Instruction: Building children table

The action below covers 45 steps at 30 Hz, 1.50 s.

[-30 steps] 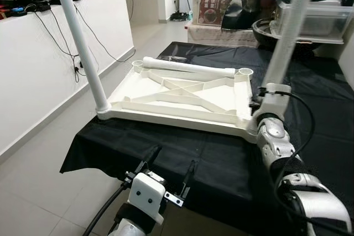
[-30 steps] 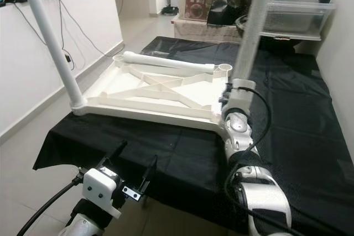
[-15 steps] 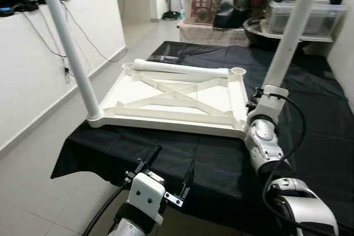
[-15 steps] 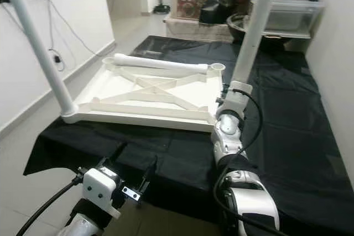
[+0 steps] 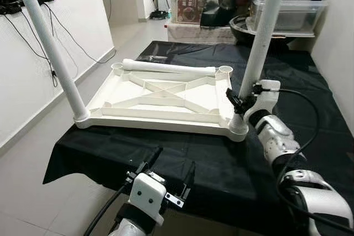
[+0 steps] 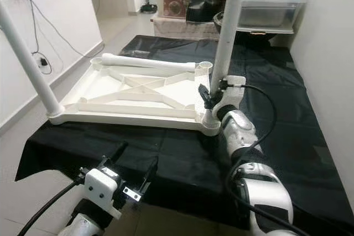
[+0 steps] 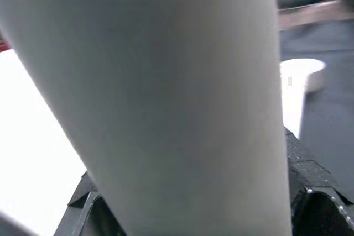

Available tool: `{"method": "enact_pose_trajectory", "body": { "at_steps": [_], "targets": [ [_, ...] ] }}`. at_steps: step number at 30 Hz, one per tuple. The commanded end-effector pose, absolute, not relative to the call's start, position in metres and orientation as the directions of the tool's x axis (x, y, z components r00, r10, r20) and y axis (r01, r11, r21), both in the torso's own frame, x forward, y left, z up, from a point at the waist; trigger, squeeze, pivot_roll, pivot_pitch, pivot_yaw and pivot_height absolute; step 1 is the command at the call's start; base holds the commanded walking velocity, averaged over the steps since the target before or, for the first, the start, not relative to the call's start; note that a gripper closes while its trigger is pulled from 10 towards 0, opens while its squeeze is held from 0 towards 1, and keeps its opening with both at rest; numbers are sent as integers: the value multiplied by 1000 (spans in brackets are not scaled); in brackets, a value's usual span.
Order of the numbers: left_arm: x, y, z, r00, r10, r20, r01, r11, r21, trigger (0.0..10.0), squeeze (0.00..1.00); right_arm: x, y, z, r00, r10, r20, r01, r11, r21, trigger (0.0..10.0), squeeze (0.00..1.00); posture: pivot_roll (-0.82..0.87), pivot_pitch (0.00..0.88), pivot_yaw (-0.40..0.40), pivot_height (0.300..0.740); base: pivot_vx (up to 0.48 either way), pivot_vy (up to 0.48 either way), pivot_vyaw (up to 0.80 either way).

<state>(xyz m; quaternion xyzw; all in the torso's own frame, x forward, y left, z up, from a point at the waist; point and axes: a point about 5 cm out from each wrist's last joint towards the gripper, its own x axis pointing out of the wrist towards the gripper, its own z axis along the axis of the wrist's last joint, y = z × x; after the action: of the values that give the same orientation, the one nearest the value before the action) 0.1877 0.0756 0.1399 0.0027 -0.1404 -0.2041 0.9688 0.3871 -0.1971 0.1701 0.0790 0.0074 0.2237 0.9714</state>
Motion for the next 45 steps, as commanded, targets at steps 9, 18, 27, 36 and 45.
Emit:
{"method": "enact_pose_trajectory", "body": {
  "at_steps": [9, 18, 27, 36, 45],
  "targets": [
    [188, 77, 135, 885, -394, 247, 393, 918, 57, 10000, 0, 367, -166, 165, 461, 885, -57, -867, 464, 184, 10000, 0, 42, 0, 7, 740, 0, 0, 0],
    [188, 77, 134, 886, -392, 247, 391, 919, 57, 10000, 0, 374, -159, 171, 525, 851, 21, -841, 515, 166, 0, 0, 47, 0, 7, 740, 0, 0, 0],
    [188, 77, 134, 887, -394, 241, 394, 918, 53, 10000, 0, 385, -165, 149, 825, 558, -94, -542, 827, 151, 0, 0, 44, 0, 8, 740, 0, 0, 0],
    [188, 78, 134, 888, -395, 237, 395, 917, 51, 10000, 0, 382, -229, 136, 944, -289, -156, 290, 957, -15, 0, 0, 44, 0, 10, 740, 0, 0, 0],
    [188, 78, 134, 888, -395, 236, 394, 918, 51, 10000, 0, 369, -246, 124, 824, -537, -178, 539, 841, -40, 0, 0, 44, 0, 10, 740, 0, 0, 0]
  ]
}}
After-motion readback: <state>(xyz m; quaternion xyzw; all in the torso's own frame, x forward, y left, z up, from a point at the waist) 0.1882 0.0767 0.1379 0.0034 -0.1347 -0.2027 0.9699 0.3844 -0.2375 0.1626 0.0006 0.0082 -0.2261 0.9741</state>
